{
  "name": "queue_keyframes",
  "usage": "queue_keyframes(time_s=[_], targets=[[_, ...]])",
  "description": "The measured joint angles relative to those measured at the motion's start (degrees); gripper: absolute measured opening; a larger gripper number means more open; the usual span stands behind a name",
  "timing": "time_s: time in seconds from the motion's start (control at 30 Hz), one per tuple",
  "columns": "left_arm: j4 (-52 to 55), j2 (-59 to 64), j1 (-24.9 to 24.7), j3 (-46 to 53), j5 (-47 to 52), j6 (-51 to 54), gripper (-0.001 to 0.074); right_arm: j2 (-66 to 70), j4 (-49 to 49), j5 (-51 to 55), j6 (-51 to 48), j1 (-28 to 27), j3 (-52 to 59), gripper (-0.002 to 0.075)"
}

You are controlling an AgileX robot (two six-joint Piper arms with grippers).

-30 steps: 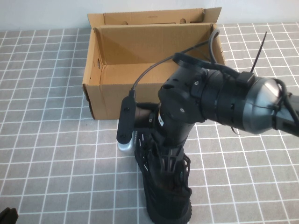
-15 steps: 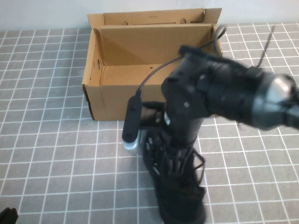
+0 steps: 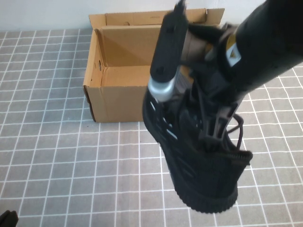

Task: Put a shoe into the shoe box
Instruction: Pick up the shoe from the table, then hand over the shoe

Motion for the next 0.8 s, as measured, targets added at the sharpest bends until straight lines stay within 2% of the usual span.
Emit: queue_keyframes(time_s=[0.6,0.7,0.8], targets=[[0.6,0.0,0.0,0.0,0.0,0.0,0.0,-0.3,0.9,0.1,-3.2,0.0,-1.7,-0.0001],[0.6,0.0,0.0,0.0,-2.8,-0.2,0.0,-0.3,1.0,0.1,-2.5,0.0,-1.7,-0.0001],[-5.6,0.0,0.0,0.0,-8.0,-2.3,0.0,-0.3,1.2,0.1,-1.5,0.0,-1.7,-0.0001]])
